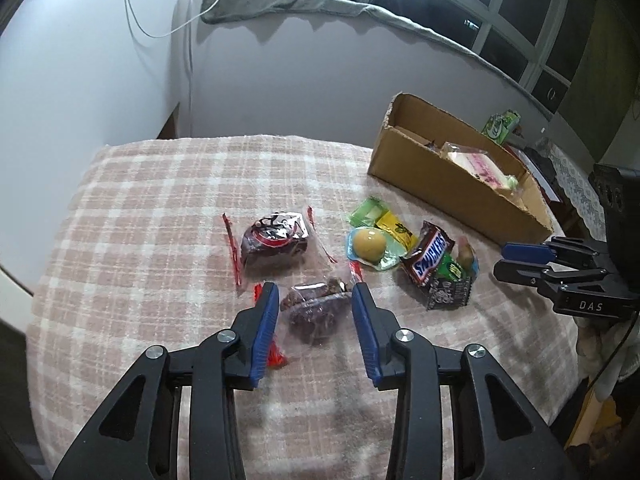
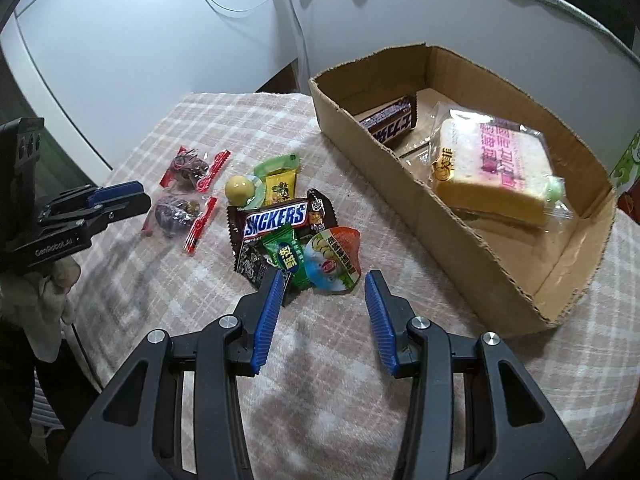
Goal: Organize snacks
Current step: 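Move the left tool back over the red-wrapped pastry packets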
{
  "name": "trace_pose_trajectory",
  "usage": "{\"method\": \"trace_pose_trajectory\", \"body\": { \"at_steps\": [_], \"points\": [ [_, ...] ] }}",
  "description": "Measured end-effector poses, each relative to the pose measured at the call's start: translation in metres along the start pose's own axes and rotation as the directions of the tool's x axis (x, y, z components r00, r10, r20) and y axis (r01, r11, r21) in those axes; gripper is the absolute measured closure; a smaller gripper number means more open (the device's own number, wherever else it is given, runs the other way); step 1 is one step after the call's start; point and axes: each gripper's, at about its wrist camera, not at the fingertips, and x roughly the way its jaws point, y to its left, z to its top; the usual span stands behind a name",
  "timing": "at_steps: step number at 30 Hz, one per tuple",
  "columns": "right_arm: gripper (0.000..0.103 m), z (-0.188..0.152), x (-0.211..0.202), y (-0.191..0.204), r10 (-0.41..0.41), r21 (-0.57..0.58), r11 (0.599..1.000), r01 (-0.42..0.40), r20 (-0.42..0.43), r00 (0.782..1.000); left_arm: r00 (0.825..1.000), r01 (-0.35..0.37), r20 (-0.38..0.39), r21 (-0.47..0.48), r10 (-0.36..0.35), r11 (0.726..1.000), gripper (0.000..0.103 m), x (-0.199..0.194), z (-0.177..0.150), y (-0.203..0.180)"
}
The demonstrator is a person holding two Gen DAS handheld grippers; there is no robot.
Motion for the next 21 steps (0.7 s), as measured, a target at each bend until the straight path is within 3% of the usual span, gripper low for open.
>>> {"method": "trace_pose_trajectory", "body": {
  "at_steps": [21],
  "points": [
    [0.059, 0.013, 0.033, -0.005, -0.009, 0.035, 0.999, 0.01, -0.031, 0.999, 0.993, 0.069, -0.093, -0.031, -0.071, 0.997, 0.066, 0.035, 0.012, 0.018]
  ]
}}
